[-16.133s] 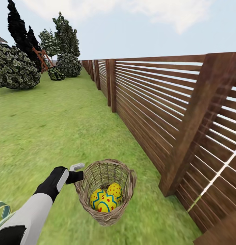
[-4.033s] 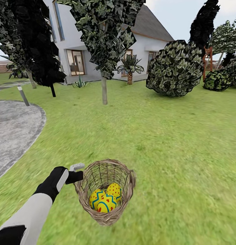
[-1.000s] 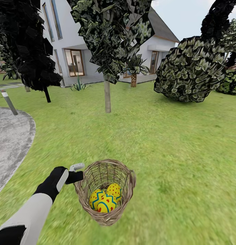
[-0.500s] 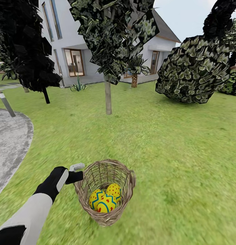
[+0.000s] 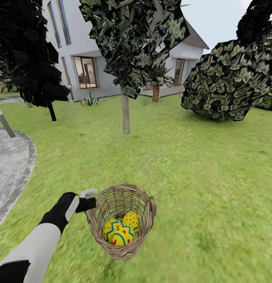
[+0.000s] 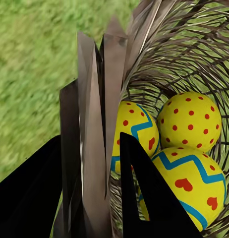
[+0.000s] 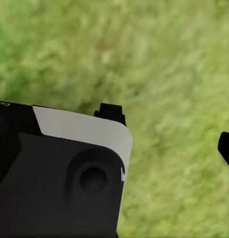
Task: Take the three Easter eggs out of the wicker basket on the lawn in the garden, then place them on the lawn next to a single tree (choose any tree) so that all three eggs are next to the same tree and none are left in the basket.
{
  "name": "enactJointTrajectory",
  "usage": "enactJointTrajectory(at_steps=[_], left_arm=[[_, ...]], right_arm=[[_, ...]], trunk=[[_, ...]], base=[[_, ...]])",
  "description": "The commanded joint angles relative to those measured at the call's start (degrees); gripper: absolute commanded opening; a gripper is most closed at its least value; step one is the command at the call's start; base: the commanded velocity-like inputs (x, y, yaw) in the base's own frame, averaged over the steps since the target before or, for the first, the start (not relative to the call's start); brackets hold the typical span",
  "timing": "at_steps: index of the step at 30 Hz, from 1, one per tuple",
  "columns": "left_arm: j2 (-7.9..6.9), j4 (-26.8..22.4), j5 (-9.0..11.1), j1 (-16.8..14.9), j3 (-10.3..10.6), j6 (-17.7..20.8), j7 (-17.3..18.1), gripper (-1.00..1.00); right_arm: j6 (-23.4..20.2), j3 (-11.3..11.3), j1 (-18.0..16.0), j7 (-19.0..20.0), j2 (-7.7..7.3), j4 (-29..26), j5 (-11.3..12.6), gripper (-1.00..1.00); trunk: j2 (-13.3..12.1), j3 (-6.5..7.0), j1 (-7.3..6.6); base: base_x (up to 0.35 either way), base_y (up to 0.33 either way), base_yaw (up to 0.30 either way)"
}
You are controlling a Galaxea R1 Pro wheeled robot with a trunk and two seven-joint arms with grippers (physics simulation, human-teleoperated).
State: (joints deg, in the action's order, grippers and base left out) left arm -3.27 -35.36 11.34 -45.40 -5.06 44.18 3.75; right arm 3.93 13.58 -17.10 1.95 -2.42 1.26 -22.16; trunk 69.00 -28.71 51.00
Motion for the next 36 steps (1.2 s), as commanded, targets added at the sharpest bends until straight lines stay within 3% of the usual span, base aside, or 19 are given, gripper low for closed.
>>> enactJointTrajectory(at_steps=[1, 36], left_arm=[[0.02, -0.06, 0.61, -0.04, -0.21, 0.30, 0.16, -1.00], [0.03, -0.05, 0.54, -0.04, -0.21, 0.30, 0.03, -1.00]], right_arm=[[0.28, 0.49, 0.14, 0.09, -0.04, 0.12, -0.43, 1.00], [0.26, 0.60, 0.58, 0.26, 0.01, 0.20, -0.45, 1.00]], trunk=[[0.03, -0.05, 0.03], [0.03, -0.05, 0.03]], base=[[0.324, 0.095, 0.000], [0.324, 0.088, 0.000]])
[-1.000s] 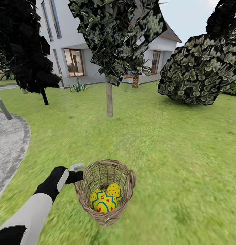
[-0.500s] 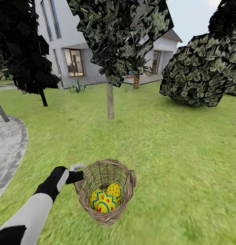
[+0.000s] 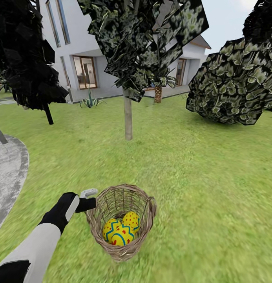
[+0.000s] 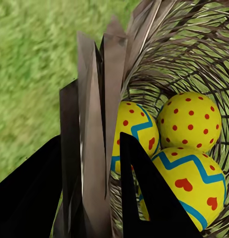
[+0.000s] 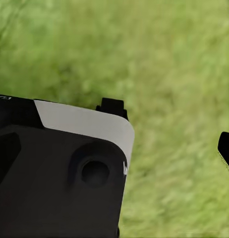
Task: Take the three Easter eggs out of the wicker basket on the lawn in the garden, then place them on the lawn next to a single tree (choose any tree) so that all three eggs are next to the same tree and none are left in the basket.
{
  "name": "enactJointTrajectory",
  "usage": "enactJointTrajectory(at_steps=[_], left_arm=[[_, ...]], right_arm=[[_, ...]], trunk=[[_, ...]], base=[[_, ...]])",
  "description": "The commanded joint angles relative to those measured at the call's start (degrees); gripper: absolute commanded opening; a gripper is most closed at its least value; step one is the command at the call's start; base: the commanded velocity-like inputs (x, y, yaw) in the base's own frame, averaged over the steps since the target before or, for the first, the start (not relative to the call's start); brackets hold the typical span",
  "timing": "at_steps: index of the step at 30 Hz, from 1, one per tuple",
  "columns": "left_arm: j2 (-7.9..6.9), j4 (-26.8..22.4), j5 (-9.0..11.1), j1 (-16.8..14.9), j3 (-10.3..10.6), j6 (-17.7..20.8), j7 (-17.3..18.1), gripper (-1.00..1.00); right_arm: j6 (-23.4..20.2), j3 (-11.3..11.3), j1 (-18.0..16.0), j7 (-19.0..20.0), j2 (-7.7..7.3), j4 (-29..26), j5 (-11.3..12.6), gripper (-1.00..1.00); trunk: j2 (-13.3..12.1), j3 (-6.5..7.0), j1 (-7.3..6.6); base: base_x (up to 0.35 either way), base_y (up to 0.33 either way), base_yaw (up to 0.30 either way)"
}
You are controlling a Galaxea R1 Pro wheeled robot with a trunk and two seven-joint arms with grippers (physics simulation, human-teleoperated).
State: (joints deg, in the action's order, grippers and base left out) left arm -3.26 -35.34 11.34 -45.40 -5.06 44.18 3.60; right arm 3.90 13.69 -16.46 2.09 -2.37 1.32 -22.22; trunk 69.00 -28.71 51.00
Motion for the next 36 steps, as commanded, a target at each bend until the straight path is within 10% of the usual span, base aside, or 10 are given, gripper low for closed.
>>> enactJointTrajectory(at_steps=[1, 36], left_arm=[[0.04, -0.03, 0.53, -0.04, -0.21, 0.30, 0.18, -1.00], [0.10, 0.01, 0.53, -0.04, -0.13, 0.30, 0.18, -1.00]], right_arm=[[0.26, 0.47, -0.06, 0.13, -0.01, 0.17, -0.37, 1.00], [-0.03, 0.46, -0.06, 0.11, -0.27, 0.50, -0.63, 1.00]], trunk=[[0.03, -0.05, 0.03], [0.03, -0.07, 0.03]], base=[[0.324, 0.078, 0.000], [0.326, 0.045, 0.034]])
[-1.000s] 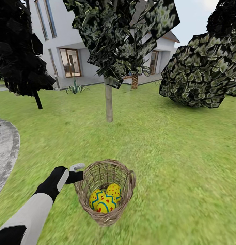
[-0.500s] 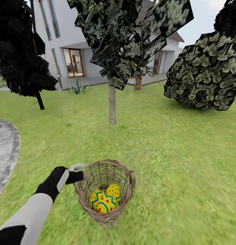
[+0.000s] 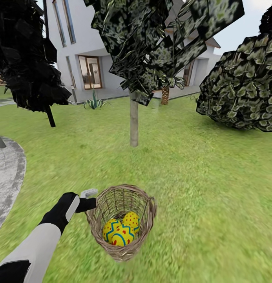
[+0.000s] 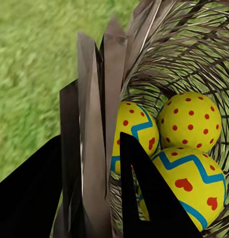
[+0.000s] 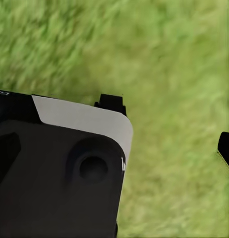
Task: Take the three Easter eggs out of the wicker basket on the lawn in the garden, then place them on the lawn next to a single tree (choose any tree) so that all three eggs are next to the same tree and none are left in the basket.
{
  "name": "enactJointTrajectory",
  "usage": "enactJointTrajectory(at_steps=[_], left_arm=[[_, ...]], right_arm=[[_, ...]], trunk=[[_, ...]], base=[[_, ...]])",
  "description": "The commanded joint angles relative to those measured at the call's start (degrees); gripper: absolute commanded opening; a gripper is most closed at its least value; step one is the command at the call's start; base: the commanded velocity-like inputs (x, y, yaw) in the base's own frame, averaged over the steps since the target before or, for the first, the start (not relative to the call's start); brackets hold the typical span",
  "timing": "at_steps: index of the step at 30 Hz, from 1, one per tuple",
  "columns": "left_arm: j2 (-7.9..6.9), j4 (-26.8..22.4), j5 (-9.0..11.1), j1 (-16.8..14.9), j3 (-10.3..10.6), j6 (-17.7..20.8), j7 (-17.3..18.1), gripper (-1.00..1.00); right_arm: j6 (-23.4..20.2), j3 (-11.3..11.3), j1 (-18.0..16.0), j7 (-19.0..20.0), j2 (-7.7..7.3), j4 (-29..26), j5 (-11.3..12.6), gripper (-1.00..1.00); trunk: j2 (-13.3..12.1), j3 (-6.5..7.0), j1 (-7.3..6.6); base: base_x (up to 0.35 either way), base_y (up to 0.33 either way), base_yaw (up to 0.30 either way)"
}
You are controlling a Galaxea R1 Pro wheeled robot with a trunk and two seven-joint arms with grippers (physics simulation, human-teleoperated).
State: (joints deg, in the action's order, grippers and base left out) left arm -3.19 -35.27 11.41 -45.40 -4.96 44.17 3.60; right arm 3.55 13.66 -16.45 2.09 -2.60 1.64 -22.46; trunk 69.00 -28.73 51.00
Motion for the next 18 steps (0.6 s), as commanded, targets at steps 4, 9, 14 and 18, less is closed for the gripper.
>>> enactJointTrajectory(at_steps=[4, 9, 14, 18], left_arm=[[0.02, -0.06, 0.46, -0.04, -0.22, 0.30, 0.18, -1.00], [0.02, -0.12, 0.54, -0.04, -0.22, 0.30, 0.18, -1.00], [0.02, -0.15, 0.54, -0.04, -0.15, 0.30, 0.18, -1.00], [0.02, -0.08, 0.46, -0.04, -0.13, 0.30, 0.18, -1.00]], right_arm=[[-0.03, 0.49, -0.07, 0.11, -0.13, 0.25, -0.32, 1.00], [0.01, 0.38, 0.75, 0.00, -0.25, 0.27, -0.46, 1.00], [0.57, 0.40, 0.80, 0.01, -0.11, 0.03, -0.45, 1.00], [0.58, 0.40, 0.81, 0.02, -0.14, 0.03, -0.35, 1.00]], trunk=[[0.03, -0.05, 0.03], [0.03, -0.05, 0.03], [0.03, -0.05, 0.03], [0.03, -0.05, 0.03]], base=[[0.329, 0.000, 0.000], [0.329, 0.000, 0.000], [0.329, 0.000, 0.000], [0.329, 0.000, 0.000]])
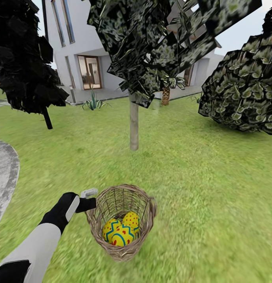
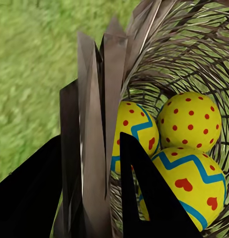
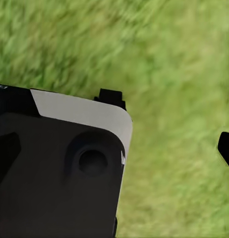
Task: Take the three Easter eggs out of the wicker basket on the lawn in the garden, then place them on the lawn next to a single tree (choose any tree) so that all three eggs are next to the same tree and none are left in the basket.
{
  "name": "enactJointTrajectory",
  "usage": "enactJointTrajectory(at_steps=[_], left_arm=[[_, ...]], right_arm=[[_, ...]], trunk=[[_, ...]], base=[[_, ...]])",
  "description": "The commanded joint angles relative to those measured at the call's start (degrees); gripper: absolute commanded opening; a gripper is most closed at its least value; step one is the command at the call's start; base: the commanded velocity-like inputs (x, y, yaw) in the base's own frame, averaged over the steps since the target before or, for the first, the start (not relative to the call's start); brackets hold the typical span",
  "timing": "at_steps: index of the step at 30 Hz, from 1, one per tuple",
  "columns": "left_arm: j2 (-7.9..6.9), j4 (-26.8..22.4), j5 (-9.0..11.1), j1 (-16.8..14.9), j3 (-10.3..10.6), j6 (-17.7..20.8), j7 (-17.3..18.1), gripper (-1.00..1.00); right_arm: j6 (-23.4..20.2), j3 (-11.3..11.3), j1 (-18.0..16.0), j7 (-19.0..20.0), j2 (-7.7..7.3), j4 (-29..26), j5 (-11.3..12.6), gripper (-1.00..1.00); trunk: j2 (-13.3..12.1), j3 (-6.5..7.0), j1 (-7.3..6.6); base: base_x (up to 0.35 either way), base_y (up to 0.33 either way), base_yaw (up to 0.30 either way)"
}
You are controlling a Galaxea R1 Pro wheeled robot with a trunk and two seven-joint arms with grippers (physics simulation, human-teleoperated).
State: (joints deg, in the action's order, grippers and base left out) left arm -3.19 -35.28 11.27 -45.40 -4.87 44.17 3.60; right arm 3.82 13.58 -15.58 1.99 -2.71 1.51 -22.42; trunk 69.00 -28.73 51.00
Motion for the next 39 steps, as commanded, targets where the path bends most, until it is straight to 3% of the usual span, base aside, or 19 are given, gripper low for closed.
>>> enactJointTrajectory(at_steps=[1, 39], left_arm=[[0.02, -0.06, 0.60, -0.04, -0.23, 0.31, 0.18, -1.00], [0.20, -0.06, 0.42, -0.04, -0.10, 0.31, 0.18, -1.00]], right_arm=[[0.31, 0.48, -0.07, 0.12, 0.03, 0.15, -0.26, 1.00], [0.30, 0.48, -0.07, 0.16, -0.10, 0.23, -0.44, 1.00]], trunk=[[0.03, -0.05, 0.03], [0.03, -0.05, 0.03]], base=[[0.329, 0.000, 0.000], [0.329, 0.000, 0.000]])
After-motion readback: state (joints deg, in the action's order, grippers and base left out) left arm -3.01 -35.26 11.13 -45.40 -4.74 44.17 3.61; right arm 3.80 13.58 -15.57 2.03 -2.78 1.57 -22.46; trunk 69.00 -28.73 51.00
